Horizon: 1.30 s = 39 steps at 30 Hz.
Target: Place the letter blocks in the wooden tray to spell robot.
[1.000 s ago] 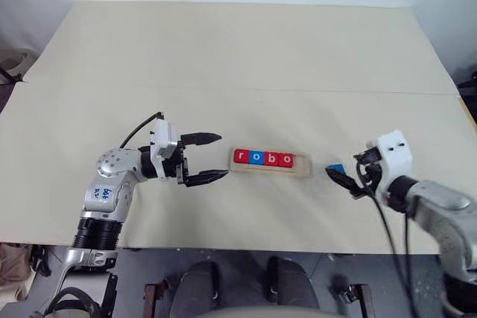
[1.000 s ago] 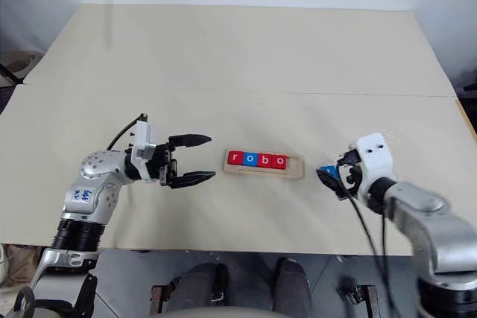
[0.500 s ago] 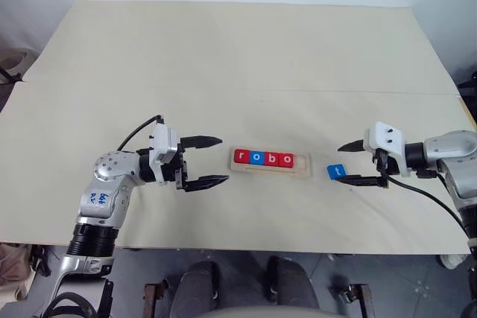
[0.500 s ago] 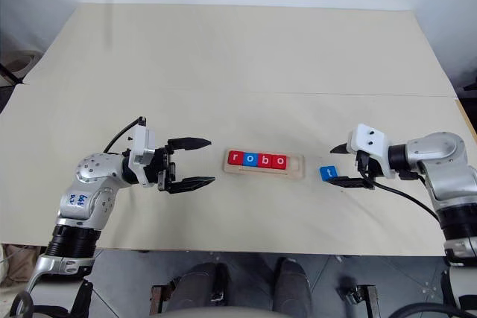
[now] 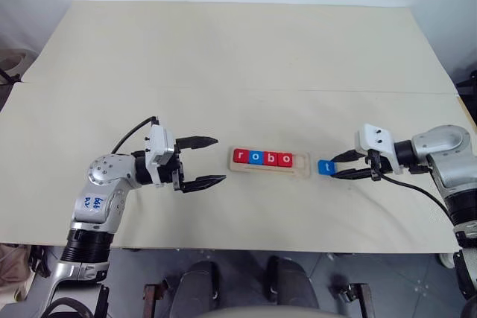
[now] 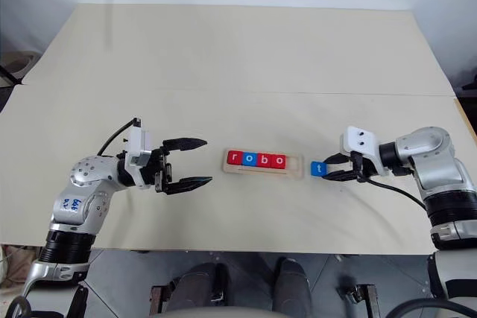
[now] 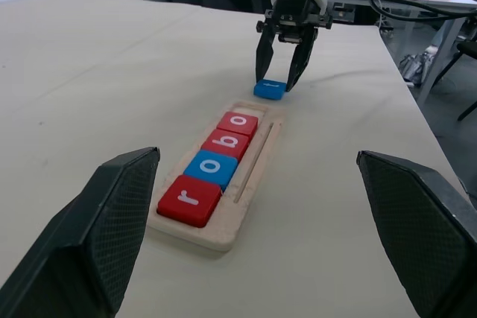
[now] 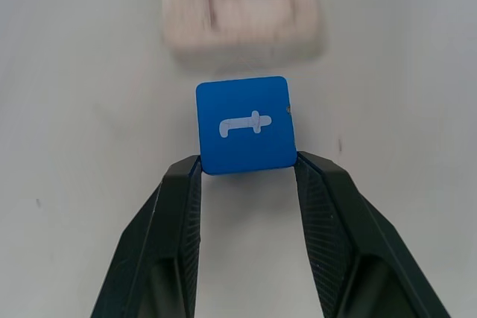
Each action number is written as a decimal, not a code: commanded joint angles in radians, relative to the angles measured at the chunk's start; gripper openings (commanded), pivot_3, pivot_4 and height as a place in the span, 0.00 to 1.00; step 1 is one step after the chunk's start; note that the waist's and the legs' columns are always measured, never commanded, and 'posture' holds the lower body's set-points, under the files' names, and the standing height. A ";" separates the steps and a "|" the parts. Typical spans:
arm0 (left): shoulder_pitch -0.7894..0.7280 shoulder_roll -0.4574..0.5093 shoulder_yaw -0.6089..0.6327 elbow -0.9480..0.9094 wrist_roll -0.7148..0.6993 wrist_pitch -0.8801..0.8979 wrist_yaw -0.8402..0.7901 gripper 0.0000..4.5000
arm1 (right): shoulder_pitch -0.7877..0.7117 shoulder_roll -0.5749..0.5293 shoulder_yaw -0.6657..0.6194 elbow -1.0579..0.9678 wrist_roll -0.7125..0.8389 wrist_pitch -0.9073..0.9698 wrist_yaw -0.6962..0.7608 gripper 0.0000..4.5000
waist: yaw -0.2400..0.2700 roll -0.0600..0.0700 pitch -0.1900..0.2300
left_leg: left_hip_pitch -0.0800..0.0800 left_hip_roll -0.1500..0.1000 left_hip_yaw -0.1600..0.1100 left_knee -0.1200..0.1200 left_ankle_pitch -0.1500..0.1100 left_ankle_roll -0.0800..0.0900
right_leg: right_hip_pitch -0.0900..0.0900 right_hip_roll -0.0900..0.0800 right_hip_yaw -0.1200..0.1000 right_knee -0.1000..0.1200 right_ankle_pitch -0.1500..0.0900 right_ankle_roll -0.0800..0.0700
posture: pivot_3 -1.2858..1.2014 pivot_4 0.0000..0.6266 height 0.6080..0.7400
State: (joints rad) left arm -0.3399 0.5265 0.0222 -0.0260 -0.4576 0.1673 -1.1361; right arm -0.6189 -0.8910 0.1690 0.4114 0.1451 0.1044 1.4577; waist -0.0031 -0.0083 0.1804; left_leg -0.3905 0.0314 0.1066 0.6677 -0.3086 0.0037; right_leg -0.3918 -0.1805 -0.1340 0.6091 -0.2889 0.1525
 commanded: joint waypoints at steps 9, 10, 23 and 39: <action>0.001 0.007 0.015 -0.037 -0.020 0.001 0.015 1.00 | -0.100 0.073 0.034 -0.100 -0.026 0.160 -0.059 0.33 | 0.003 0.000 0.000 | 0.000 0.000 0.000 0.000 0.000 0.000 | 0.000 0.000 0.000 0.000 0.000 0.000 | 0.52 0.24 1.00; 0.002 0.007 0.015 -0.038 -0.020 0.002 0.018 1.00 | -0.100 0.082 0.037 -0.102 -0.026 0.164 -0.061 0.33 | 0.003 0.000 0.000 | -0.001 0.000 0.000 0.000 0.000 0.000 | 0.000 0.000 0.000 0.000 0.000 0.000 | 0.52 0.24 1.00; 0.013 0.009 0.020 -0.047 -0.022 -0.003 0.036 1.00 | -0.087 0.091 0.065 -0.140 -0.035 0.202 -0.038 0.71 | 0.000 0.000 0.000 | -0.001 0.000 0.000 0.000 0.000 0.000 | 0.000 0.000 0.000 0.000 0.000 0.000 | 0.52 0.24 1.00; 0.017 -0.001 0.017 -0.044 -0.021 -0.012 0.041 1.00 | -0.088 0.089 -0.004 -0.214 0.044 0.255 -0.050 0.55 | 0.000 0.000 0.000 | -0.001 0.000 0.000 0.000 0.000 0.000 | 0.000 0.000 0.000 0.000 0.000 0.000 | 0.52 0.24 1.00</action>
State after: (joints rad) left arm -0.3274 0.5253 0.0229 -0.0345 -0.4647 0.1692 -1.0994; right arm -0.7007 -0.8064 0.1909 0.2337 0.1690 0.3496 1.4152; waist -0.0030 -0.0082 0.1804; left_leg -0.3910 0.0313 0.1064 0.6676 -0.3087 0.0036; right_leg -0.3922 -0.1806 -0.1344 0.6094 -0.2890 0.1525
